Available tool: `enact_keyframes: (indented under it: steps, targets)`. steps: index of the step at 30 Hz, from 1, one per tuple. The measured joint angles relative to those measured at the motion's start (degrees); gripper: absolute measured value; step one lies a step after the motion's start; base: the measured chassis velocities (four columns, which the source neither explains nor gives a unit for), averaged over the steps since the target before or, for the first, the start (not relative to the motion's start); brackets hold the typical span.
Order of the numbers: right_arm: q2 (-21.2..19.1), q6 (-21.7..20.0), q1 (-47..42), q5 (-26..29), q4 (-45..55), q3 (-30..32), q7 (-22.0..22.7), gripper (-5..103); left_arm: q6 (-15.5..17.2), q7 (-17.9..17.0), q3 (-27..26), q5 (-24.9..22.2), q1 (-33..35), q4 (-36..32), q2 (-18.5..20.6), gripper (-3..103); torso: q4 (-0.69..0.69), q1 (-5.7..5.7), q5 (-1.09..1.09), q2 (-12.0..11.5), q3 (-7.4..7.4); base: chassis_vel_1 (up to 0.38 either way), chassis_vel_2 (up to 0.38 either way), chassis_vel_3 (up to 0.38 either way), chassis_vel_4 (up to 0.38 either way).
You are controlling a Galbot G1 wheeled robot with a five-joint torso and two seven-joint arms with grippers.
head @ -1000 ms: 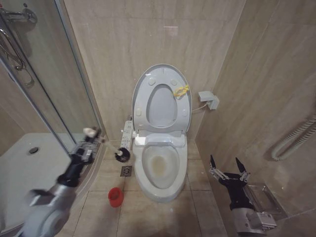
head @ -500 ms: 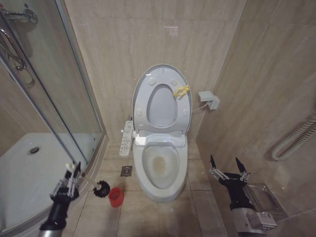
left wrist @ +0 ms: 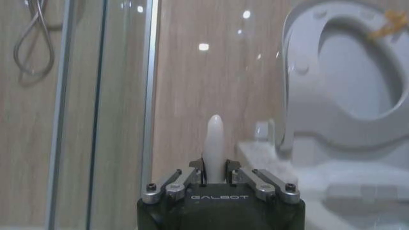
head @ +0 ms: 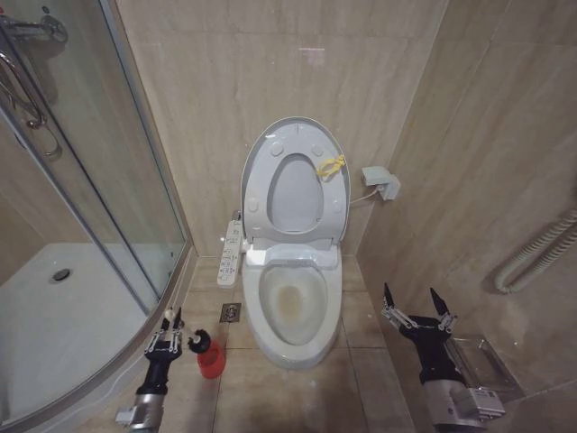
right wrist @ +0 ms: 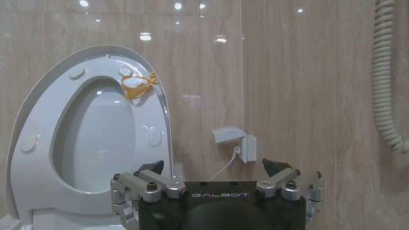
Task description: Open the toilet lid, clean the toilet bowl with a toilet brush, close the toilet lid, and flush.
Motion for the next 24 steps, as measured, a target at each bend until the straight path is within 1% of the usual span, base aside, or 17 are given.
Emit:
enact_keyframes:
  steps: [2,4,6,7,8,10,11,14,16,19,24]
  targets:
    - [0.0,0.0,0.0,0.0,0.0,0.0,0.0,100,-0.01,0.03,0.4,-0.3,-0.58,1.17,0.13,21,0.0,0.0,0.0,0.0,0.0,0.0,0.0,0.0,0.0]
    - [0.0,0.0,0.0,0.0,0.0,0.0,0.0,100,-0.14,0.42,1.26,-0.99,-2.11,4.13,0.33,21,0.01,0.0,0.0,0.0,0.0,0.0,0.0,0.0,0.0]
    - [0.0,0.0,0.0,0.0,0.0,0.0,0.0,100,-1.14,1.38,2.1,-1.47,-4.2,7.94,0.39,21,0.0,0.0,0.0,0.0,0.0,0.0,0.0,0.0,0.0]
    - [0.0,0.0,0.0,0.0,0.0,0.0,0.0,100,-1.14,1.38,2.1,-1.47,-4.2,7.94,0.39,21,0.0,0.0,0.0,0.0,0.0,0.0,0.0,0.0,0.0]
    - [0.0,0.0,0.0,0.0,0.0,0.0,0.0,100,-1.61,1.74,2.36,-1.49,-4.93,9.19,0.39,21,0.02,0.0,-0.01,0.0,0.0,0.0,0.0,0.0,0.0]
    - [0.0,0.0,0.0,0.0,0.0,0.0,0.0,100,-2.75,2.78,2.8,-1.58,-6.77,11.97,0.32,21,0.0,0.0,0.0,0.0,0.0,0.0,0.0,0.0,0.0]
    - [0.0,0.0,0.0,0.0,0.0,0.0,0.0,100,-2.75,2.78,2.8,-1.58,-6.77,11.97,0.32,21,0.0,0.0,0.0,0.0,0.0,0.0,0.0,0.0,0.0]
    - [0.0,0.0,0.0,0.0,0.0,0.0,0.0,100,-3.43,3.8,3.96,-2.18,-9.04,15.38,0.09,21,0.0,0.0,-0.01,0.0,0.0,0.0,0.0,0.0,0.0]
    - [0.0,0.0,0.0,0.0,0.0,0.0,0.0,100,-3.47,4.02,4.36,-2.55,-9.61,16.21,0.06,21,0.0,0.0,0.0,0.0,0.0,0.0,0.0,0.0,0.0]
    - [0.0,0.0,0.0,0.0,0.0,0.0,0.0,100,-3.76,4.39,5.64,-3.66,-11.75,19.58,-0.1,21,0.0,0.0,-0.01,0.0,0.0,0.0,0.0,0.0,0.0]
    - [0.0,0.0,0.0,0.0,0.0,0.0,0.0,100,-4.19,4.41,6.28,-4.05,-12.72,21.38,-0.2,21,0.0,0.0,0.0,0.0,0.0,0.0,0.0,0.0,0.0]
